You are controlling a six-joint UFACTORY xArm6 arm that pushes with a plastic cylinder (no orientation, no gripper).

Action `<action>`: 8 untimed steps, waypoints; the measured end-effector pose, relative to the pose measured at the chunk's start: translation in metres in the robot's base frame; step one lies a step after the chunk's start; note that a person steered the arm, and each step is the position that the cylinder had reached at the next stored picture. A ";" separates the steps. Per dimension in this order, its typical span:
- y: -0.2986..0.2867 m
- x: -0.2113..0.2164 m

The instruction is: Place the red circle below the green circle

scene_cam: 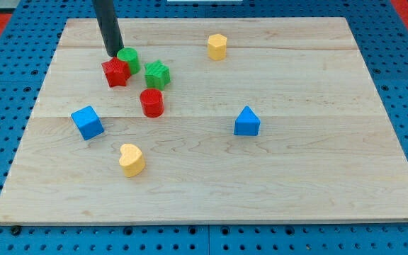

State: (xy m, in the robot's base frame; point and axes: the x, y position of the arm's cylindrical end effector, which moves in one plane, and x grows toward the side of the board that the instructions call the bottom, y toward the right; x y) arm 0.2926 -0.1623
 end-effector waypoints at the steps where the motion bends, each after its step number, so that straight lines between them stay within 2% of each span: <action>1: 0.024 0.001; 2: 0.021 -0.007; 3: 0.097 -0.027; 4: 0.186 0.018; 5: 0.194 0.099; 6: 0.165 0.135; 7: 0.137 0.154; 8: 0.081 0.150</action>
State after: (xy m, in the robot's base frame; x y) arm 0.4424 -0.0815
